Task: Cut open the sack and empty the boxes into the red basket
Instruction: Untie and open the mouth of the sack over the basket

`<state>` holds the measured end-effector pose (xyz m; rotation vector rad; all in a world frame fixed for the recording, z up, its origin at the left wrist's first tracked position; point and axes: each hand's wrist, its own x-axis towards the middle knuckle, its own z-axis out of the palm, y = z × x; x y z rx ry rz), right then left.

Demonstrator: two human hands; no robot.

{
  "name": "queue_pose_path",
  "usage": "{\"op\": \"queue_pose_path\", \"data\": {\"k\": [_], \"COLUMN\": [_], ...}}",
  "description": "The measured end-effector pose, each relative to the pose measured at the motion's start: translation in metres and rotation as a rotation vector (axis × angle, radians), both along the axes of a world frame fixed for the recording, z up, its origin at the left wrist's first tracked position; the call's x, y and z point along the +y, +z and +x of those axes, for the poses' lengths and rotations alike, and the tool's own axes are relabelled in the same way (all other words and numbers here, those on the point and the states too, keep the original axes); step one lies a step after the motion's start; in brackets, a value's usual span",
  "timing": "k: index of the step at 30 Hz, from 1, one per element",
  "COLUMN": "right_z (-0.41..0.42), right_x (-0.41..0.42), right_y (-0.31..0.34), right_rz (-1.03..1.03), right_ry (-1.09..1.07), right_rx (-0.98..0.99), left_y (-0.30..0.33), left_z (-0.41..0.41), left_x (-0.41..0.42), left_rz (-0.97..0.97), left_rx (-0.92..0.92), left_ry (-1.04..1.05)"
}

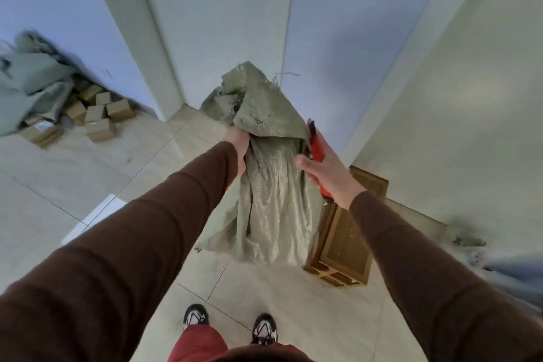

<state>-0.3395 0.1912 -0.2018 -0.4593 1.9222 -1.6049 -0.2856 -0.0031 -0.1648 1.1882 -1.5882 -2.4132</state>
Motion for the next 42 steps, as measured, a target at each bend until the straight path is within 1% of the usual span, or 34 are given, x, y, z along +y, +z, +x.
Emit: {"op": "queue_pose_path", "data": {"k": [1,2,3,5,6,7,8,10,12,14,15,16,17,19,21,23,25,27,29,31,32,34,37,40,42], "right_z": [0.011,0.019,0.020,0.014,0.009,0.004,-0.001,-0.010,-0.019,-0.021,-0.022,-0.022,-0.024,-0.033,-0.046,-0.053,-0.047,-0.026,0.000,0.015,0.021,0.031,0.030,0.026,0.024], "right_x": [-0.006,-0.015,-0.026,-0.045,-0.050,-0.054,-0.055,-0.056,-0.063,-0.075,-0.081,-0.086,-0.089,-0.085,-0.067,-0.042,-0.018,-0.001,0.005,-0.004,-0.012,-0.033,-0.059,-0.080,-0.100], "right_y": [-0.006,-0.010,-0.012,-0.004,0.000,0.004,0.009,0.016,0.022,0.028,0.029,0.031,0.032,0.033,0.035,0.029,0.012,-0.008,-0.022,-0.035,-0.040,-0.045,-0.049,-0.052,-0.052], "right_rz": [-0.001,-0.028,-0.065,-0.132,-0.158,-0.189,-0.224,-0.263,-0.261,-0.210,-0.193,-0.187,-0.182,-0.149,-0.035,0.151,0.255,0.206,0.158,0.188,0.174,0.063,-0.059,-0.080,-0.090], "right_ry": [0.044,0.034,-0.033,-0.235,-0.328,-0.395,-0.429,-0.442,-0.424,-0.382,-0.351,-0.316,-0.274,-0.141,-0.038,-0.024,-0.098,-0.151,-0.110,-0.074,-0.076,-0.132,-0.297,-0.412,-0.479], "right_rx": [-0.012,-0.030,-0.073,-0.220,-0.298,-0.381,-0.468,-0.618,-0.714,-0.748,-0.752,-0.759,-0.769,-0.739,-0.670,-0.463,-0.214,-0.093,0.004,0.077,0.054,-0.079,-0.170,-0.230,-0.270], "left_y": [0.008,0.016,0.023,0.029,0.029,0.027,0.023,0.003,-0.025,-0.053,-0.065,-0.074,-0.079,-0.078,-0.073,-0.068,-0.060,-0.048,-0.037,-0.027,-0.023,-0.018,-0.014,-0.014,-0.016], "left_z": [-0.008,-0.015,-0.021,-0.027,-0.025,-0.022,-0.015,0.005,0.032,0.056,0.061,0.061,0.058,0.046,0.033,0.021,0.010,-0.001,-0.012,-0.021,-0.026,-0.035,-0.044,-0.050,-0.052], "left_x": [0.003,0.008,0.012,0.012,0.008,0.001,-0.006,-0.016,-0.013,0.004,0.013,0.019,0.021,0.018,0.007,-0.002,-0.005,-0.004,-0.002,0.003,0.006,0.009,0.003,-0.019,-0.036], "left_rz": [0.032,0.042,0.047,0.057,0.057,0.010,-0.092,-0.319,-0.485,-0.521,-0.505,-0.485,-0.477,-0.460,-0.475,-0.414,-0.304,-0.209,-0.097,0.038,0.095,0.155,0.199,0.241,0.217], "left_rx": [0.006,0.027,0.061,0.142,0.201,0.258,0.293,0.282,0.205,0.125,0.103,0.103,0.103,0.070,0.000,-0.053,-0.069,-0.091,-0.131,-0.177,-0.187,-0.162,-0.074,-0.014,0.021], "left_ry": [-0.019,-0.037,-0.043,-0.078,-0.134,-0.205,-0.250,-0.273,-0.379,-0.549,-0.572,-0.528,-0.430,-0.219,-0.143,-0.094,-0.040,-0.029,-0.044,-0.067,-0.082,-0.104,-0.108,-0.153,-0.267]}}
